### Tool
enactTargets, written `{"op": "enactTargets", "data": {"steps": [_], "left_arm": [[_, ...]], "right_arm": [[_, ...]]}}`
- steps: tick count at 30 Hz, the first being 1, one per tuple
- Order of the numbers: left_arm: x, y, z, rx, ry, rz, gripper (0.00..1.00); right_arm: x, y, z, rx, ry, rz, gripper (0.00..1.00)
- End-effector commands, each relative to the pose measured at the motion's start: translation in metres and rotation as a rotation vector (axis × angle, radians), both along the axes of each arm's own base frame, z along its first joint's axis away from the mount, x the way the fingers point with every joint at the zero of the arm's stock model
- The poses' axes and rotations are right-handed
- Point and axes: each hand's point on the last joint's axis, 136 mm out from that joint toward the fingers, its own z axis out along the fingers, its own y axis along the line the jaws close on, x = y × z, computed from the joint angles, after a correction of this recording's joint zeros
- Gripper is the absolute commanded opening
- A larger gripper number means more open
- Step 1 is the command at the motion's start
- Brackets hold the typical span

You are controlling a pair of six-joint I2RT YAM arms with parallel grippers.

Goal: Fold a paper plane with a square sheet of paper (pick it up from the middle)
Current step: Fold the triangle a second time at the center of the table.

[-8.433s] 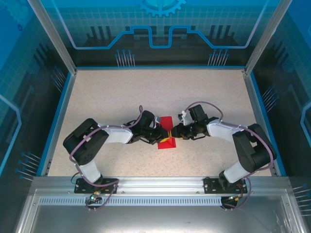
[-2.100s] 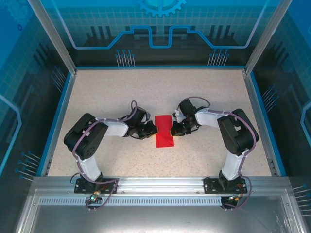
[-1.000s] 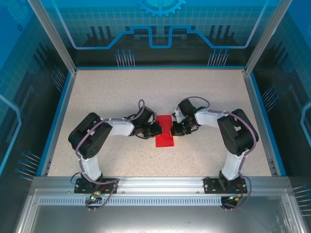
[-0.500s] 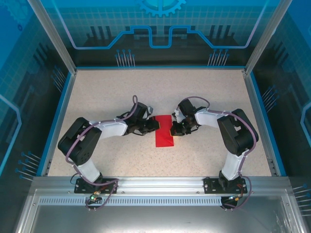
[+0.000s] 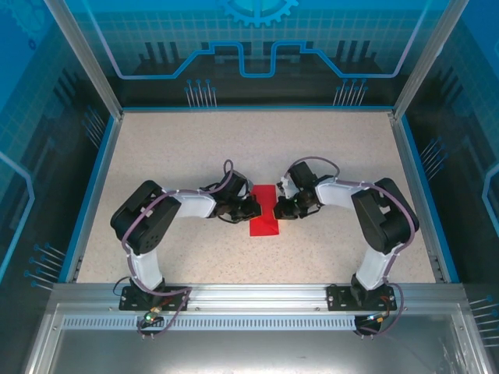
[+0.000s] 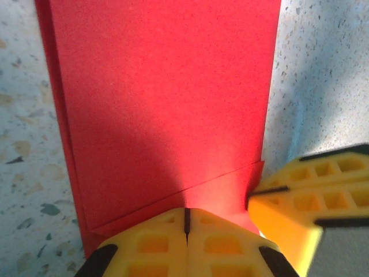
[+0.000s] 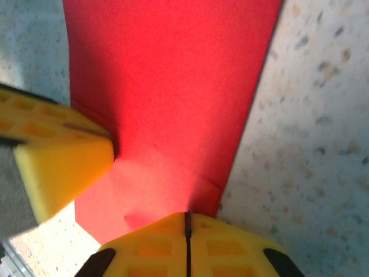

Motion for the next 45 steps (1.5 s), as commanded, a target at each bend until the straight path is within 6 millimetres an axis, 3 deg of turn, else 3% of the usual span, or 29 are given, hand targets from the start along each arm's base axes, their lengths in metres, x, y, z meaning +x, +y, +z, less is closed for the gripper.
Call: {"op": "enactTargets", "data": {"steps": [1,5,17,32,38,45], "left_arm": [[-0.010,0.012,-0.022,0.104,0.066,0.005,0.00],[-0.014,0.017,-0.031,0.125,0.083,0.019,0.00],[-0.015,0.021,-0.037,0.170,0.108,0.039,0.00],[-0.019,0.030,-0.046,0.220,0.140,0.062,0.00],[-0.020,0.032,-0.048,0.231,0.150,0.070,0.00],[-0.019,0.032,-0.050,0.239,0.162,0.077,0.00]], "right_arm": [[-0.009,0.020,0.034,0.124,-0.073,0.080,0.09],[-0.016,0.029,0.039,0.136,-0.078,0.120,0.09],[-0.027,0.041,0.005,0.019,-0.021,0.154,0.07],[-0.029,0.018,-0.011,-0.097,0.008,0.147,0.06],[-0.029,0.012,-0.008,-0.126,0.004,0.169,0.06],[-0.024,0.026,0.011,-0.084,-0.028,0.177,0.06]]}}
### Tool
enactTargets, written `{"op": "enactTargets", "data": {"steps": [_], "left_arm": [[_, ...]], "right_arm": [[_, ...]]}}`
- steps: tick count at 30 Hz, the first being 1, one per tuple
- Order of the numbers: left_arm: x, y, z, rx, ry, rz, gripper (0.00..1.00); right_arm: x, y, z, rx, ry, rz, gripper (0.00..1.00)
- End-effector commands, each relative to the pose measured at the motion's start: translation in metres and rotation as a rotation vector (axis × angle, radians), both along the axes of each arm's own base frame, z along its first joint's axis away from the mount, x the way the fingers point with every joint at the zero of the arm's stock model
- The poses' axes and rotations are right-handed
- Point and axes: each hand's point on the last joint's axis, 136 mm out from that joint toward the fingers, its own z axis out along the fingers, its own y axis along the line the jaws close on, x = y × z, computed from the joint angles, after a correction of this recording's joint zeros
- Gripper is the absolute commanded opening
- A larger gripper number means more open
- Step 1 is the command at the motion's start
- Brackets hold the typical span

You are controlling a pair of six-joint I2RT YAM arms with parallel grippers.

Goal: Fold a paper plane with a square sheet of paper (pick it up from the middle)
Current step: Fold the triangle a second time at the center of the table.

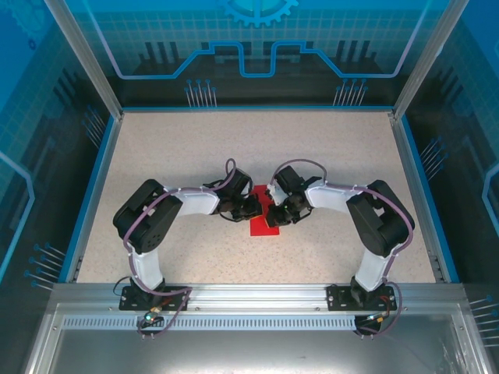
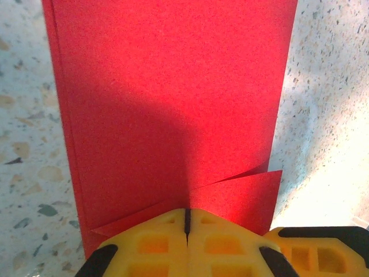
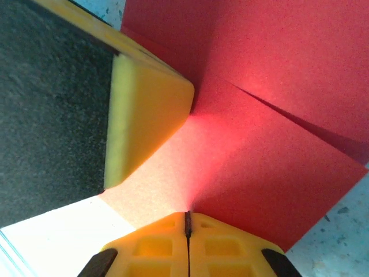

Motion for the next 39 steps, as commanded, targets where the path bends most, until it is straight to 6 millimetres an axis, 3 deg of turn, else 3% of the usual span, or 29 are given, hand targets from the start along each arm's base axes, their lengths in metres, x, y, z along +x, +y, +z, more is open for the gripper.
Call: {"op": "enactTargets", "data": {"steps": [1,8,16,24,39], "left_arm": [[-0.022,0.032,-0.047,0.185,0.121,0.050,0.00],[-0.022,0.032,-0.048,0.187,0.122,0.052,0.00],[-0.024,0.038,-0.052,0.221,0.136,0.065,0.00],[-0.026,0.046,-0.058,0.266,0.160,0.090,0.00],[-0.026,0.048,-0.060,0.276,0.166,0.097,0.00]], "right_arm": [[0.002,0.004,0.011,-0.004,-0.008,0.009,0.06],[0.008,0.012,-0.004,-0.018,0.008,0.004,0.05],[-0.015,-0.008,-0.015,-0.070,0.070,0.059,0.05],[-0.027,-0.029,-0.010,-0.093,0.103,0.042,0.05],[-0.051,-0.051,-0.009,-0.144,0.159,-0.008,0.06]]}}
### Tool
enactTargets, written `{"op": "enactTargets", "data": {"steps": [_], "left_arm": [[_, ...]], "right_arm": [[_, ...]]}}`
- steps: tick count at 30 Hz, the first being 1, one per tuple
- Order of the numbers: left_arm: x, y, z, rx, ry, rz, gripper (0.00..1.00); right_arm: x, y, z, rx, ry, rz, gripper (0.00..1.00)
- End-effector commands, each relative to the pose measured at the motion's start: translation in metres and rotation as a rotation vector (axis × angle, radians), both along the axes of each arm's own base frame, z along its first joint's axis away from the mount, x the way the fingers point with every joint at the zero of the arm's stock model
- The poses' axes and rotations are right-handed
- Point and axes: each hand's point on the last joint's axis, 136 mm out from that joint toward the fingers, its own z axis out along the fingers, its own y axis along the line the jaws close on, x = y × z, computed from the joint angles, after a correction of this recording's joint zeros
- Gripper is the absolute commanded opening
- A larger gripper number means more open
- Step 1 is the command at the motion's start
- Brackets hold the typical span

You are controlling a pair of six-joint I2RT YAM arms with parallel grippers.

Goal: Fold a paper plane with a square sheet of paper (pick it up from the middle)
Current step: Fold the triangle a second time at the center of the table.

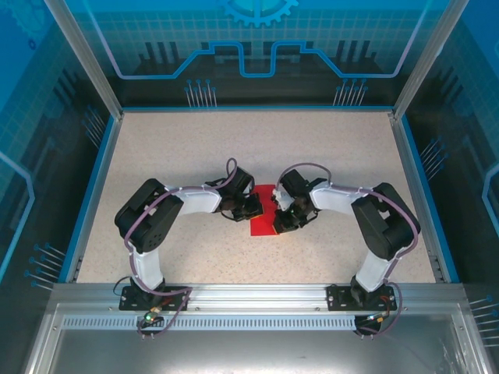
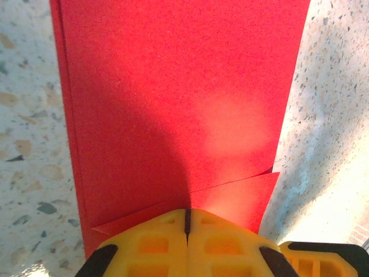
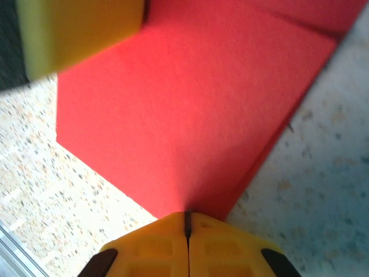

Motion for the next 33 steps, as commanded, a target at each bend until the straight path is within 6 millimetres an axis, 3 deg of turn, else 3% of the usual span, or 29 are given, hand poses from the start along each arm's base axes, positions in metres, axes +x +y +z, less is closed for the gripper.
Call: {"op": "enactTargets", "data": {"steps": [1,8,18,24,28,33], "left_arm": [[-0.028,0.047,-0.059,0.242,0.141,0.066,0.00],[-0.027,0.044,-0.057,0.231,0.134,0.059,0.00],[-0.027,0.044,-0.057,0.229,0.138,0.061,0.00],[-0.028,0.046,-0.058,0.243,0.137,0.061,0.00],[-0.030,0.051,-0.062,0.262,0.142,0.062,0.00],[-0.031,0.055,-0.066,0.274,0.144,0.061,0.00]], "right_arm": [[-0.024,-0.023,0.001,-0.072,0.081,-0.034,0.06],[0.008,0.008,0.050,0.096,-0.080,-0.056,0.06],[0.029,0.035,0.016,0.056,-0.048,-0.055,0.05],[0.016,0.013,-0.012,-0.020,0.006,-0.087,0.04],[-0.016,-0.016,-0.030,-0.069,0.069,-0.116,0.04],[-0.049,-0.039,-0.035,-0.106,0.112,-0.162,0.04]]}}
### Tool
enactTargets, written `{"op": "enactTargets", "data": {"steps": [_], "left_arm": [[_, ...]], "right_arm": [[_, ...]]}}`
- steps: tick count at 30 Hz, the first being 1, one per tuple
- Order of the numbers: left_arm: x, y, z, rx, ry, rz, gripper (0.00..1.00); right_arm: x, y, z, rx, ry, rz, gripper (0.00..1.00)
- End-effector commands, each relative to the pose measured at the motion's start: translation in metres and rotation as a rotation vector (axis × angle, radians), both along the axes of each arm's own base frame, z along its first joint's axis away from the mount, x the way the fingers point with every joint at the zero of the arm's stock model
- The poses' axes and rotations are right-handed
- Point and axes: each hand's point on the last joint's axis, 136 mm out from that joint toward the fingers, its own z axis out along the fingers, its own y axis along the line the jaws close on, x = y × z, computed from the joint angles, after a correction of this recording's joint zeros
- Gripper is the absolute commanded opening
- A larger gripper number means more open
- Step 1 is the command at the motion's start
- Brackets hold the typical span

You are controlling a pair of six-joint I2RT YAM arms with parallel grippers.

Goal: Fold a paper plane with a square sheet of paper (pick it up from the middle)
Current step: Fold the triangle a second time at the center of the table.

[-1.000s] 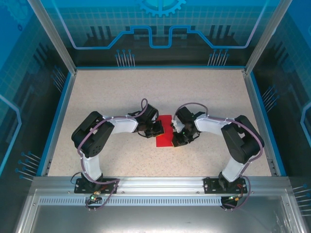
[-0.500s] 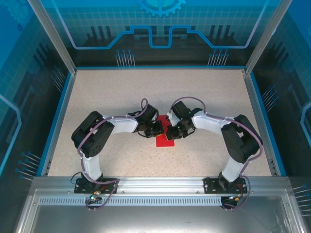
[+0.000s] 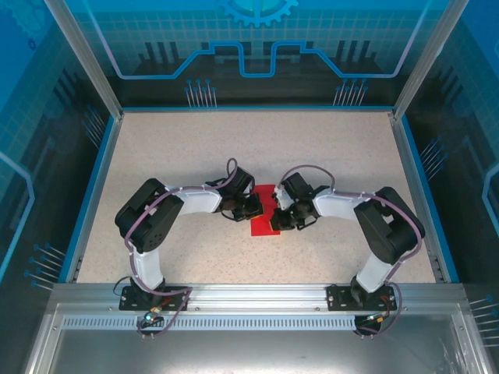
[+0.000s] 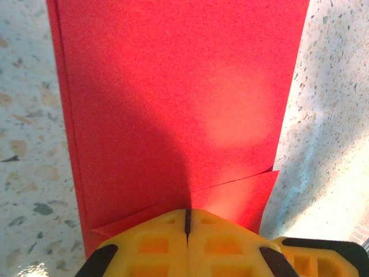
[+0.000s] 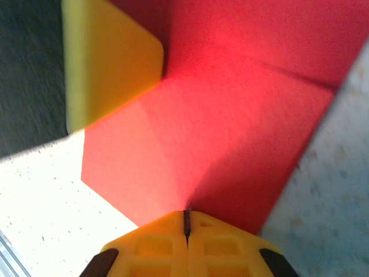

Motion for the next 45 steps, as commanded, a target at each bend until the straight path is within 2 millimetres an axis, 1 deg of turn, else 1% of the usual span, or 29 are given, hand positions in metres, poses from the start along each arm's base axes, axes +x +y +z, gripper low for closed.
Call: {"op": "enactTargets", "data": {"steps": [1,3,5,7,9,11,12,15,18,20,22,26,29,32,33,35,38,41,45], "left_arm": [[-0.031,0.056,-0.064,0.271,0.143,0.065,0.00],[-0.030,0.056,-0.064,0.269,0.139,0.064,0.00],[-0.029,0.053,-0.063,0.260,0.135,0.058,0.00],[-0.027,0.051,-0.060,0.250,0.128,0.052,0.00],[-0.026,0.047,-0.057,0.232,0.119,0.041,0.00],[-0.023,0.042,-0.053,0.211,0.110,0.033,0.00],[-0.022,0.038,-0.050,0.192,0.107,0.029,0.00],[-0.018,0.025,-0.041,0.130,0.091,0.007,0.00],[-0.013,0.017,-0.029,0.102,0.067,-0.014,0.02],[-0.011,0.015,-0.024,0.103,0.059,-0.021,0.02],[-0.009,0.014,-0.020,0.104,0.053,-0.026,0.03],[-0.009,0.012,-0.017,0.100,0.053,-0.036,0.03],[-0.007,0.008,-0.007,0.078,0.039,-0.047,0.04],[-0.002,0.001,0.011,0.039,0.012,-0.054,0.08],[-0.001,-0.001,0.019,0.027,0.002,-0.051,0.09],[0.002,-0.004,0.035,-0.002,-0.023,-0.042,0.16],[0.001,0.001,0.051,-0.017,-0.050,-0.004,0.25],[-0.005,0.008,0.052,-0.028,-0.049,0.044,0.31],[-0.017,0.013,0.046,-0.052,-0.028,0.085,0.33]], "right_arm": [[-0.061,-0.052,-0.033,-0.188,0.208,-0.060,0.04],[-0.063,-0.055,-0.030,-0.188,0.204,-0.080,0.04],[-0.057,-0.056,-0.023,-0.185,0.184,-0.097,0.04],[-0.047,-0.052,-0.010,-0.165,0.144,-0.111,0.04],[-0.033,-0.047,0.008,-0.131,0.087,-0.132,0.04],[-0.019,-0.044,0.022,-0.092,0.054,-0.165,0.07],[-0.014,-0.042,0.027,-0.066,0.048,-0.175,0.11],[0.001,-0.034,0.035,-0.016,0.034,-0.173,0.16],[0.009,-0.022,0.035,0.025,0.053,-0.151,0.18],[0.013,-0.016,0.032,0.047,0.068,-0.136,0.18],[0.014,-0.012,0.030,0.055,0.080,-0.125,0.15],[0.013,-0.010,0.023,0.058,0.099,-0.109,0.14],[0.014,-0.010,0.020,0.049,0.102,-0.103,0.14],[0.016,-0.013,0.018,0.042,0.105,-0.106,0.14],[0.026,-0.009,0.027,0.054,0.077,-0.107,0.14],[0.034,-0.011,0.030,0.052,0.059,-0.121,0.14],[0.044,-0.013,0.033,0.038,0.036,-0.132,0.14],[0.053,-0.012,0.031,0.027,0.026,-0.130,0.15],[0.060,-0.006,0.028,0.038,0.037,-0.111,0.16]]}}
